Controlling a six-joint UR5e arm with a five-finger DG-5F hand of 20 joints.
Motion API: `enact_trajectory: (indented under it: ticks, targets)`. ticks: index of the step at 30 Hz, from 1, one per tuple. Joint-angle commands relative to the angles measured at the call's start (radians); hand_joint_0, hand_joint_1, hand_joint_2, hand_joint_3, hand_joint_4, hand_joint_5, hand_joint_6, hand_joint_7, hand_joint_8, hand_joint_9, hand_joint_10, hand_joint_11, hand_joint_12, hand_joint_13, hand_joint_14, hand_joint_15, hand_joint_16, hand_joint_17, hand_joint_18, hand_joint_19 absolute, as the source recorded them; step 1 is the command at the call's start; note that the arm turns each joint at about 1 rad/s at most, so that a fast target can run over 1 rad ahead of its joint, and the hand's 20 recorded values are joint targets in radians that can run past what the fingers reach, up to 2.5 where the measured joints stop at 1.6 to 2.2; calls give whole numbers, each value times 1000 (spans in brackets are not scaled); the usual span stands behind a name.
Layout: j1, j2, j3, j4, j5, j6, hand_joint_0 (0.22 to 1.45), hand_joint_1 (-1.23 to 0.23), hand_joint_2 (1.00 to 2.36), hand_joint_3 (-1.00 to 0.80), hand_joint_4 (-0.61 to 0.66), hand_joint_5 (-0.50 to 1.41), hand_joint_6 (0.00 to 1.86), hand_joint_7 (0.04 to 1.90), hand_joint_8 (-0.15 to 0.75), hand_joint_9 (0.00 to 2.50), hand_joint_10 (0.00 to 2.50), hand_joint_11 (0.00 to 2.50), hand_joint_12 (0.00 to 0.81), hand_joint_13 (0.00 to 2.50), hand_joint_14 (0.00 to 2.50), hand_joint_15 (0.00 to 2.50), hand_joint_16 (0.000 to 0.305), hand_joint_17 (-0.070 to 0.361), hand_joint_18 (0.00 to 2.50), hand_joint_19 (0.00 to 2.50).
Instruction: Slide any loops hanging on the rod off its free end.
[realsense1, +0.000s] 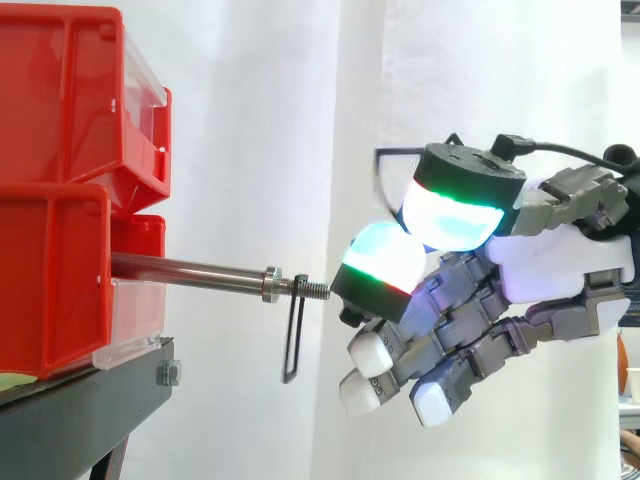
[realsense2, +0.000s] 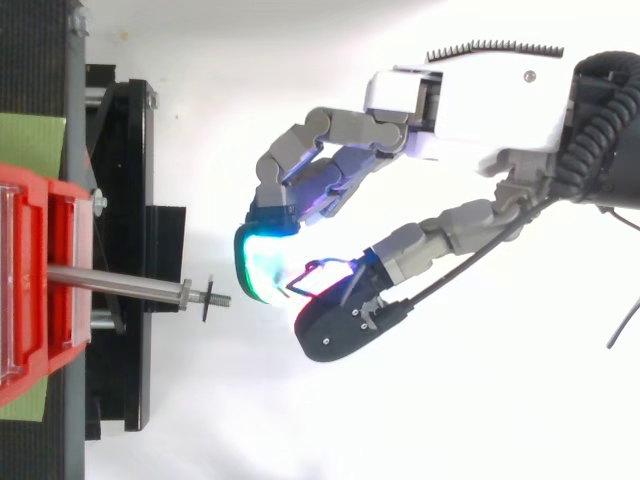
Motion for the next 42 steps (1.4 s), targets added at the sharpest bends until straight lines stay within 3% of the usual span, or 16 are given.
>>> enact_trajectory:
  ticks: [1,11,19,26,42]
  targets:
    - [3,-1,2,-2,7,5,691,-774,1005,-432,40,-171,928,915,267,773,11,346,334,514,5,132,44,100,685,365]
    - [11,-1,1,7,34,11,625,-689,1010,-362,90,-150,915,993,276,826,11,336,342,508,6,152,45,101,663,415]
    - [14,0,1,9,34,11,620,-717,1012,-316,85,-141,908,1029,277,863,12,347,341,517,5,153,45,101,660,426]
    - [17,-1,1,-2,36,11,590,-630,1011,-287,27,-135,904,1040,273,863,11,310,353,515,5,158,48,107,653,430]
    - [19,-1,2,-7,36,11,646,-834,1012,-138,-113,-118,902,1087,274,966,12,351,355,605,5,135,48,108,766,367]
